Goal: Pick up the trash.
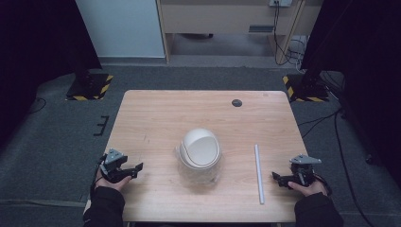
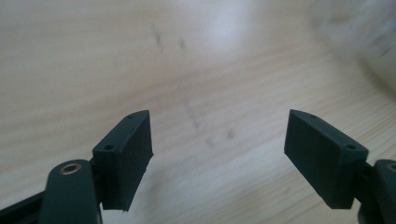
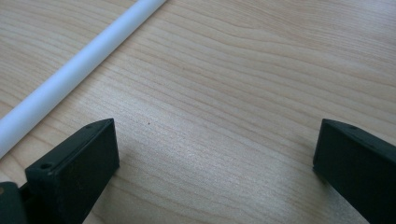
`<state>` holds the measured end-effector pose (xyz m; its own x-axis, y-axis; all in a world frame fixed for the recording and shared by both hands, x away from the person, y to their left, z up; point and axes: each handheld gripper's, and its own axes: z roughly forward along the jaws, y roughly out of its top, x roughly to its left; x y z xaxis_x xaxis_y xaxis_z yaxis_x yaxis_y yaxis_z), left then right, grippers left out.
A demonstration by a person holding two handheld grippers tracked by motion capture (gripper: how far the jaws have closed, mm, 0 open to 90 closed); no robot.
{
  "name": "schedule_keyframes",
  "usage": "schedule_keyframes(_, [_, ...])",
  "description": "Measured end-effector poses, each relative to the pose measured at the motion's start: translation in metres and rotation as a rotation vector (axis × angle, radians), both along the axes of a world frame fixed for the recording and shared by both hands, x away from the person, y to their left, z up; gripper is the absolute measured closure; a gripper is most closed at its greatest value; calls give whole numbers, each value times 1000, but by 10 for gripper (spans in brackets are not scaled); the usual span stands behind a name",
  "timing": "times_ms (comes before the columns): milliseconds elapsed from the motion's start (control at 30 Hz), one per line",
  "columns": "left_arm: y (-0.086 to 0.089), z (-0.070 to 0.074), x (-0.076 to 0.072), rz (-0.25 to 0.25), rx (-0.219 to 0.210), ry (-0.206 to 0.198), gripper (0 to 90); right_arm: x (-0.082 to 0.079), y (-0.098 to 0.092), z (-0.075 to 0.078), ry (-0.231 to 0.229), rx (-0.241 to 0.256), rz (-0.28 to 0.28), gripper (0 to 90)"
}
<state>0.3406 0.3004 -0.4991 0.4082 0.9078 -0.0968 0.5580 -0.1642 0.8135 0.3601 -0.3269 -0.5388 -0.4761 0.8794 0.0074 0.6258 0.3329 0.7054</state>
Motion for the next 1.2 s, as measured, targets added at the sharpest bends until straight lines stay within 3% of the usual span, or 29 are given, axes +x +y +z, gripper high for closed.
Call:
schedule_keyframes(67, [-5,11,-3,10,-28,-59,228,1,-1,0,-2,-2,7,5])
schedule_keyframes(133, [-7,14,-5,16,-42,-77,220,2,0,0,2,2,-5,5])
schedule_keyframes(233, [-19,33,-12,35,-127,-179,219,3,0,0,1,0,-11,5])
schedule_keyframes(300, [-22,38,-14,35,-143,-200,219,3,0,0,1,0,-11,5])
schedule_keyframes(333, [-29,47,-16,27,-169,-244,219,3,1,0,-1,-2,-15,5])
schedule_keyframes(367, [-29,47,-16,27,-169,-244,219,4,1,0,-2,-1,-16,5])
schedule_keyframes(467, [-45,62,-22,-8,-182,-299,218,4,1,0,-1,-1,-18,5])
schedule_keyframes(800, [-89,85,-25,-78,-215,-318,197,4,1,0,-1,-1,-18,5])
schedule_keyframes(833, [-89,85,-25,-78,-215,-318,197,4,1,0,-1,-1,-18,5])
schedule_keyframes(933, [-110,88,-22,-121,-223,-307,189,3,1,0,-1,-1,-19,5])
schedule_keyframes(1200, [-144,87,-16,-175,-194,-279,178,3,1,0,0,-2,-24,5])
